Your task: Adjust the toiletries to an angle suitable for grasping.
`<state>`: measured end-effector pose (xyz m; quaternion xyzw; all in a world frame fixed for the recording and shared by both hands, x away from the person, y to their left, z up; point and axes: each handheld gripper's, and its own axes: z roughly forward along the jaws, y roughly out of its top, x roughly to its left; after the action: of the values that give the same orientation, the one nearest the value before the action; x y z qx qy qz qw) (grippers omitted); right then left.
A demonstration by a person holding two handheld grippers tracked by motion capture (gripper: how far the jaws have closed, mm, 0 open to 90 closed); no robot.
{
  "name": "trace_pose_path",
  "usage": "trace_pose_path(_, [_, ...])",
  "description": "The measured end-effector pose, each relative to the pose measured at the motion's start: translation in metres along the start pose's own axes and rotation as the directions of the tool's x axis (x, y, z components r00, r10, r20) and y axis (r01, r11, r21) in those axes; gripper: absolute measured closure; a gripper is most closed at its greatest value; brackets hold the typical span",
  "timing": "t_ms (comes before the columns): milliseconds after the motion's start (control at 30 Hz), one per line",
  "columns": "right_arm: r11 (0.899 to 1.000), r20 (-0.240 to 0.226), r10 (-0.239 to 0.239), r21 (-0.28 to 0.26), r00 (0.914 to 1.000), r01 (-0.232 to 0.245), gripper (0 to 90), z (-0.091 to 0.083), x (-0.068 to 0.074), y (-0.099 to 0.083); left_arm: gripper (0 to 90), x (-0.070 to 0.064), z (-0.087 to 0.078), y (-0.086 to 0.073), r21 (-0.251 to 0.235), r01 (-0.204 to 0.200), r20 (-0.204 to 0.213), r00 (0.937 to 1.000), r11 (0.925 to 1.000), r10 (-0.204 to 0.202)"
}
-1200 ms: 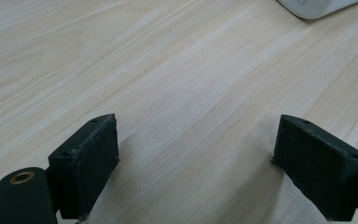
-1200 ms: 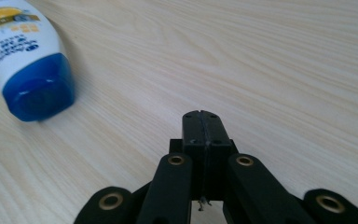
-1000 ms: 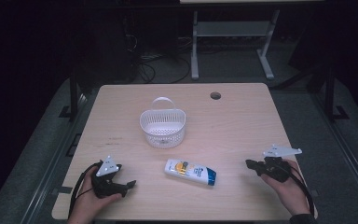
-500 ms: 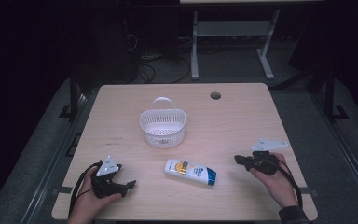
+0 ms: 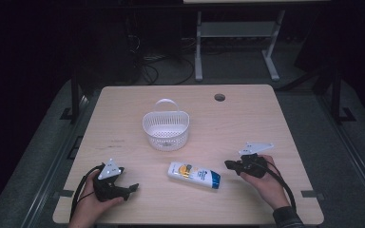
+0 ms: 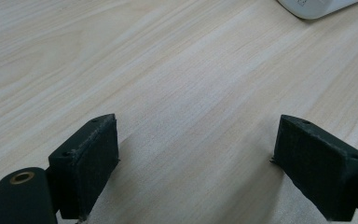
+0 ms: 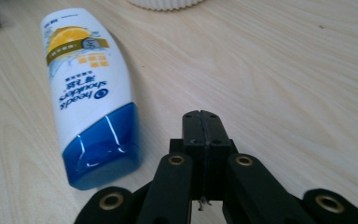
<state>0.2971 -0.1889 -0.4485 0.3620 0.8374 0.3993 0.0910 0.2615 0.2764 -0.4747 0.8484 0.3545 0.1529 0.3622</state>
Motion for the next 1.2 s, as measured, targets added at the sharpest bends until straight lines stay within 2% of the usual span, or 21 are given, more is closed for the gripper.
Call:
trace_pose_path(467, [0.998, -0.066, -0.048, 0.046, 0.9967, 0.051, 89.9, 0.02, 0.019, -0.001, 13.2, 0.0, 0.0, 0.0, 0.0, 0.0, 0.0, 1.0, 1.0, 0.0])
trace_pose_path(1200, [0.997, -0.094, -0.067, 0.041, 0.9933, 0.072, 89.9, 0.014, 0.033, -0.003, 13.2, 0.0, 0.0, 0.0, -0.001, -0.001, 0.0, 1.0, 1.0, 0.001])
